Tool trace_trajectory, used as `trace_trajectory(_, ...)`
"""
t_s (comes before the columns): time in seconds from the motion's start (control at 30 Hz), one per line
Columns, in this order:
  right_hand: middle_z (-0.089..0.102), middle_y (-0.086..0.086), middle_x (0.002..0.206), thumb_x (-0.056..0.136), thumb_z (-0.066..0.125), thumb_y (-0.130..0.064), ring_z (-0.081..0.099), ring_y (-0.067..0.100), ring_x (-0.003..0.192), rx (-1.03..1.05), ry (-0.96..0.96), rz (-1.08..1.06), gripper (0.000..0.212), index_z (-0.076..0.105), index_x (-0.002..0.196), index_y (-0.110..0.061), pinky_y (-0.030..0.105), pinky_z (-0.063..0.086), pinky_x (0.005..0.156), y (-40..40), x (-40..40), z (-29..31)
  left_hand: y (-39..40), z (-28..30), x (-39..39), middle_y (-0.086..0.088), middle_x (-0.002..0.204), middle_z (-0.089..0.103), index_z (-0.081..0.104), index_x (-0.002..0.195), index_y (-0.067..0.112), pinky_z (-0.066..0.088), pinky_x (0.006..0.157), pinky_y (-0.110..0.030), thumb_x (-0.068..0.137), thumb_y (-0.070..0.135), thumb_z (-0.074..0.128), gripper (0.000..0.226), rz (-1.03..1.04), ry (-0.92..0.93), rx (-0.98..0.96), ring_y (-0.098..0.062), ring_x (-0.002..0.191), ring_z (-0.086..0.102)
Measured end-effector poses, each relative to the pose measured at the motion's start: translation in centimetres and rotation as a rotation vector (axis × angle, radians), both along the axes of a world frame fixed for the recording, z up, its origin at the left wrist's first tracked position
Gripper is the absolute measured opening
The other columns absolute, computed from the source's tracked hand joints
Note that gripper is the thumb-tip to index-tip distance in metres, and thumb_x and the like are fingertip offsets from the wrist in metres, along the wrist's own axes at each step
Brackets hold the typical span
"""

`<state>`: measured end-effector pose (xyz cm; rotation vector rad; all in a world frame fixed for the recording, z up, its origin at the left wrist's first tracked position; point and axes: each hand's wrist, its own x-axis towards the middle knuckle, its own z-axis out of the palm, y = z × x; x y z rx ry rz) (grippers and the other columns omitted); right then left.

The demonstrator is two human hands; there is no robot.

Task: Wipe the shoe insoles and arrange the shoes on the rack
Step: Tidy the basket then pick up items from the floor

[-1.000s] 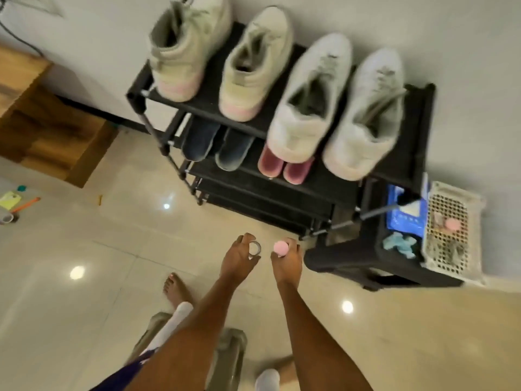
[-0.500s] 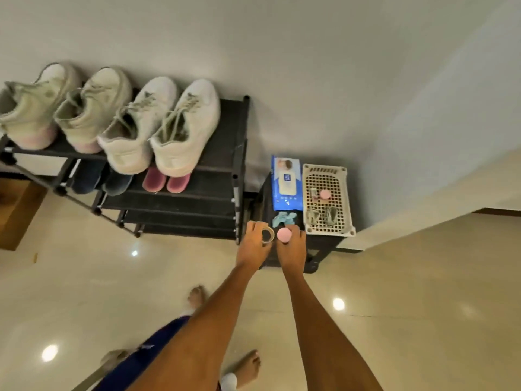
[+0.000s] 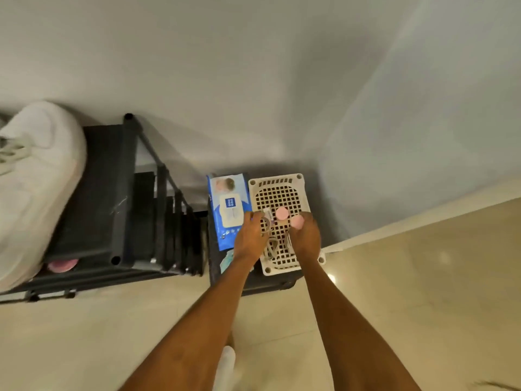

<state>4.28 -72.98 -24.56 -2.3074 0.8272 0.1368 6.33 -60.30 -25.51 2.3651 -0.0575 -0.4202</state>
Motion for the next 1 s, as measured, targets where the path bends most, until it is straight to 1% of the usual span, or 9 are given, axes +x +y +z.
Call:
trace_trajectory(0.13, 0.042, 0.009, 0.13, 0.092, 0.054, -0.014, 0.053, 0.027, 0.112, -0.067, 0.14, 0.164, 0.034, 0.046, 0.126, -0.014, 0.034, 0.047, 0.088, -3.6, 4.2, -2.9, -1.5, -2.8, 4.4, -0.008, 0.133, 0.043, 0.047, 0.131, 0.011, 0.047, 0.095, -0.036, 0.085, 0.016, 0.066, 0.049, -0.035, -0.052, 0.046, -0.024, 0.12, 0.048)
trace_trajectory(0.27, 0.049, 0.004, 0.126, 0.088, 0.056, -0.011, 0.053, 0.026, 0.111, -0.203, 0.17, 0.386, 0.033, 0.053, 0.121, -0.016, 0.037, 0.049, 0.085, -5.3, 6.5, -6.1, -2.5, -5.6, 6.6, -0.007, 0.132, 0.046, 0.048, 0.13, 0.012, 0.041, 0.096, -0.032, 0.083, 0.012, 0.067, 0.05, -0.058, -0.06, 0.105, -0.024, 0.12, 0.044)
trace_trajectory(0.4, 0.055, 0.004, 0.123, 0.089, 0.055, -0.011, 0.052, 0.024, 0.111, -0.315, 0.144, 0.469, 0.032, 0.054, 0.12, -0.016, 0.035, 0.048, 0.085, -5.7, 6.8, -7.4, -3.7, -6.7, 6.8, -0.008, 0.133, 0.048, 0.048, 0.132, 0.011, 0.04, 0.099, -0.033, 0.082, 0.012, 0.069, 0.054, -0.082, -0.087, 0.136, -0.025, 0.121, 0.043)
trace_trajectory(0.57, 0.055, 0.006, 0.124, 0.089, 0.052, -0.009, 0.051, 0.025, 0.112, -0.319, 0.095, 0.501, 0.036, 0.054, 0.124, -0.015, 0.035, 0.045, 0.09, -6.5, 7.3, -8.4, -4.4, -7.3, 7.5, -0.009, 0.133, 0.049, 0.048, 0.132, 0.009, 0.041, 0.099, -0.035, 0.082, 0.007, 0.066, 0.053, -0.046, -0.086, 0.156, -0.025, 0.121, 0.044)
trace_trajectory(0.7, 0.045, 0.009, 0.137, 0.082, 0.062, -0.01, 0.044, 0.027, 0.124, -0.182, 0.065, 0.52, 0.06, 0.042, 0.138, -0.014, 0.042, 0.042, 0.101, -7.0, 7.4, -8.5, -4.4, -7.5, 8.3, -0.01, 0.134, 0.048, 0.049, 0.128, 0.007, 0.044, 0.091, -0.034, 0.084, 0.003, 0.062, 0.046, -0.05, -0.099, 0.188, -0.026, 0.116, 0.047)
trace_trajectory(0.77, 0.048, 0.01, 0.133, 0.082, 0.061, -0.011, 0.047, 0.027, 0.121, -0.138, -0.046, 0.469, 0.055, 0.045, 0.135, -0.013, 0.046, 0.042, 0.101, -6.8, 7.7, -8.2, -4.6, -7.5, 8.9, -0.011, 0.134, 0.049, 0.05, 0.127, 0.005, 0.045, 0.091, -0.034, 0.085, 0.002, 0.06, 0.043, -0.053, -0.143, 0.18, -0.027, 0.117, 0.048)
trace_trajectory(0.87, 0.058, 0.01, 0.121, 0.087, 0.055, -0.013, 0.054, 0.028, 0.11, -0.164, -0.175, 0.384, 0.035, 0.057, 0.121, -0.01, 0.045, 0.046, 0.093, -6.2, 9.1, -7.9, -5.3, -7.5, 10.0, -0.014, 0.131, 0.053, 0.053, 0.125, 0.003, 0.044, 0.097, -0.038, 0.085, 0.006, 0.064, 0.041, -0.084, -0.214, 0.142, -0.03, 0.123, 0.047)
trace_trajectory(0.93, 0.064, 0.01, 0.115, 0.092, 0.053, -0.022, 0.055, 0.028, 0.107, -0.158, -0.147, 0.345, 0.028, 0.062, 0.116, -0.011, 0.043, 0.046, 0.09, -5.5, 10.3, -7.8, -5.9, -7.8, 10.5, -0.015, 0.13, 0.054, 0.053, 0.126, 0.004, 0.044, 0.099, -0.039, 0.085, 0.01, 0.066, 0.043, -0.111, -0.216, 0.148, -0.031, 0.126, 0.045)
trace_trajectory(1.0, 0.067, 0.009, 0.112, 0.093, 0.052, -0.029, 0.056, 0.027, 0.107, -0.155, -0.055, 0.345, 0.029, 0.064, 0.115, -0.014, 0.041, 0.044, 0.092, -4.8, 11.5, -8.2, -6.2, -8.2, 10.8, -0.013, 0.132, 0.054, 0.052, 0.126, 0.006, 0.043, 0.1, -0.037, 0.085, 0.013, 0.067, 0.044, -0.117, -0.214, 0.168, -0.029, 0.129, 0.043)
